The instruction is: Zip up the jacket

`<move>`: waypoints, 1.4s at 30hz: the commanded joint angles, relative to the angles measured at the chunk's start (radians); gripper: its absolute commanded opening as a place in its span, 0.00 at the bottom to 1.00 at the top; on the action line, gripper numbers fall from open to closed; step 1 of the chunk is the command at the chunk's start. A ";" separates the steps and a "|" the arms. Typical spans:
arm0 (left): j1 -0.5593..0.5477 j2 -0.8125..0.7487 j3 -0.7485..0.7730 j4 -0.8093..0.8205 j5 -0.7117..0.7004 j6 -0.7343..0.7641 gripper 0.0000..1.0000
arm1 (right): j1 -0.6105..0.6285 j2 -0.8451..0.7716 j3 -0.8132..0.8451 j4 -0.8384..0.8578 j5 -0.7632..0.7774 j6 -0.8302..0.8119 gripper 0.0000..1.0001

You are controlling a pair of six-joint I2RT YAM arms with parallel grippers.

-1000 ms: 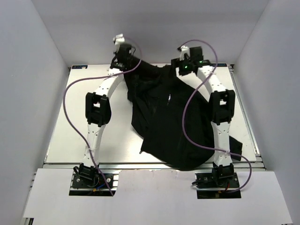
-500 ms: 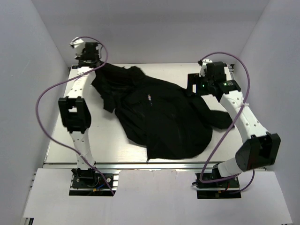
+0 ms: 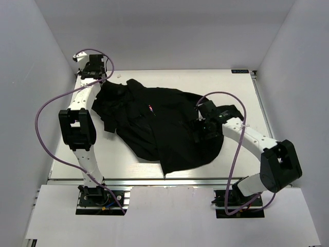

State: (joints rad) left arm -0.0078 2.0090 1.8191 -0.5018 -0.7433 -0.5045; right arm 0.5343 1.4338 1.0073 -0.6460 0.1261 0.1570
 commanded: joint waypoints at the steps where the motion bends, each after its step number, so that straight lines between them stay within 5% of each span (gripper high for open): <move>1: 0.000 -0.023 -0.024 -0.003 0.012 -0.012 0.00 | 0.006 0.049 -0.032 0.147 0.086 0.026 0.89; 4: 0.002 -0.021 -0.030 -0.009 0.013 -0.023 0.00 | 0.004 0.124 -0.019 0.193 0.173 0.053 0.87; 7: 0.003 -0.021 -0.032 -0.009 0.021 -0.029 0.00 | 0.004 0.192 0.016 0.198 0.259 0.058 0.56; 8: 0.006 -0.019 -0.029 -0.009 0.022 -0.029 0.00 | 0.004 0.200 0.042 0.175 0.314 0.073 0.01; 13: 0.006 -0.019 -0.030 0.002 0.015 -0.020 0.00 | 0.000 0.111 0.213 0.063 0.432 0.014 0.00; 18: 0.040 -0.012 -0.040 0.035 0.016 -0.006 0.00 | -0.086 0.114 0.398 0.009 0.359 -0.184 0.00; 25: 0.055 0.054 0.045 0.016 0.005 0.001 0.00 | -0.261 0.462 0.820 -0.001 0.290 -0.361 0.00; 27: 0.060 0.088 0.077 0.006 0.002 -0.002 0.00 | -0.273 0.580 0.910 -0.004 0.299 -0.388 0.24; 32: 0.063 0.146 0.192 -0.027 0.015 0.000 0.00 | -0.283 0.685 0.988 0.268 0.484 -0.445 0.63; 34: 0.062 0.155 0.224 -0.052 0.028 0.000 0.00 | -0.283 0.694 1.016 0.266 0.515 -0.438 0.70; 36: 0.063 0.146 0.243 -0.084 0.074 0.006 0.42 | -0.283 0.630 0.983 0.205 0.477 -0.386 0.77; 38: 0.062 0.119 0.223 -0.122 0.161 0.015 0.98 | -0.278 0.549 0.894 0.171 0.388 -0.314 0.84; 42: 0.062 -0.089 0.019 -0.116 0.347 -0.011 0.98 | -0.263 0.232 0.470 0.203 0.137 -0.274 0.89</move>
State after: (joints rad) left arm 0.0498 2.1216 1.9404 -0.5808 -0.5625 -0.5003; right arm 0.2569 1.9038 1.6665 -0.4755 0.4351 -0.1753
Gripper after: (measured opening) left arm 0.978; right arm 0.891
